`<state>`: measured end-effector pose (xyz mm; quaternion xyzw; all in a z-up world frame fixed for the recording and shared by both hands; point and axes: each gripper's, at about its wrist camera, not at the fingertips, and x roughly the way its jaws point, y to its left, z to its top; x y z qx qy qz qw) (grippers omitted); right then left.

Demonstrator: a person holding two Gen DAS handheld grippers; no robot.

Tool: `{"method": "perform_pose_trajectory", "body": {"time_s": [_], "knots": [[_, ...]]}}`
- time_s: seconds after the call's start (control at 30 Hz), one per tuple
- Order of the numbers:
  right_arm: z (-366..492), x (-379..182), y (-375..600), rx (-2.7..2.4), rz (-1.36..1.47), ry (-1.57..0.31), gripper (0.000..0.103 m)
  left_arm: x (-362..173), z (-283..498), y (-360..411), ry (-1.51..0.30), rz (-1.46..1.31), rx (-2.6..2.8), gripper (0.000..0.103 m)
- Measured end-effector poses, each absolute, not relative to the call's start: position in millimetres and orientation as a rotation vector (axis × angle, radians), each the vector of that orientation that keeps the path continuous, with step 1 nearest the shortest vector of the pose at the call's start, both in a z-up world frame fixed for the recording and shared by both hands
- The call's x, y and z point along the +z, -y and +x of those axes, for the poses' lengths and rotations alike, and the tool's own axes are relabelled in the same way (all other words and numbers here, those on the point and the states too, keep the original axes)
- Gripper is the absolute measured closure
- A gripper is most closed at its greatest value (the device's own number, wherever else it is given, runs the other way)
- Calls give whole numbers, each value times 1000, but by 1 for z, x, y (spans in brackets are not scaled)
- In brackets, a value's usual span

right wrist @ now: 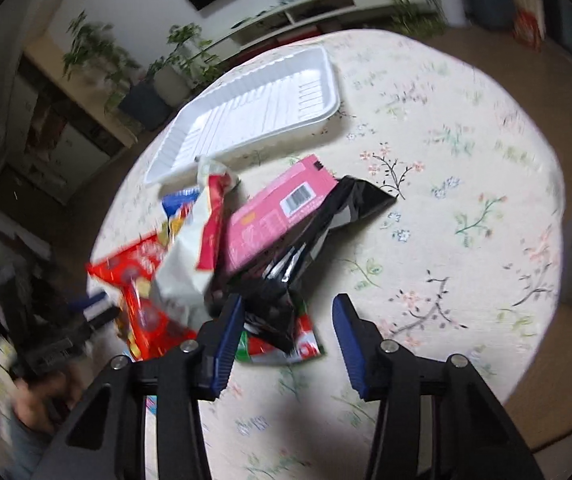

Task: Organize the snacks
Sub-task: 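Grasp the orange bar with the left gripper while the right gripper grasps the black wrapper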

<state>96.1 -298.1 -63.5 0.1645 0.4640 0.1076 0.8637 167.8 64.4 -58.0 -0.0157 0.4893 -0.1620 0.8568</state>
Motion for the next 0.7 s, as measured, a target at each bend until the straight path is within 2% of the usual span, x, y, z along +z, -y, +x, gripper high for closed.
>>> {"method": "perform_pose_trajectory", "body": {"time_s": [0.43, 0.47, 0.53, 0.7], "knots": [[134, -83, 303, 264, 513, -1034, 53, -71, 180, -60, -1054, -73, -365, 15], [135, -84, 305, 264, 522, -1036, 54, -71, 181, -58, -1053, -69, -364, 16], [137, -86, 307, 275, 534, -1035, 65, -72, 183, -58, -1053, -70, -364, 18], [133, -84, 305, 300, 524, -1029, 75, -72, 187, -62, -1056, -105, -364, 23]]}}
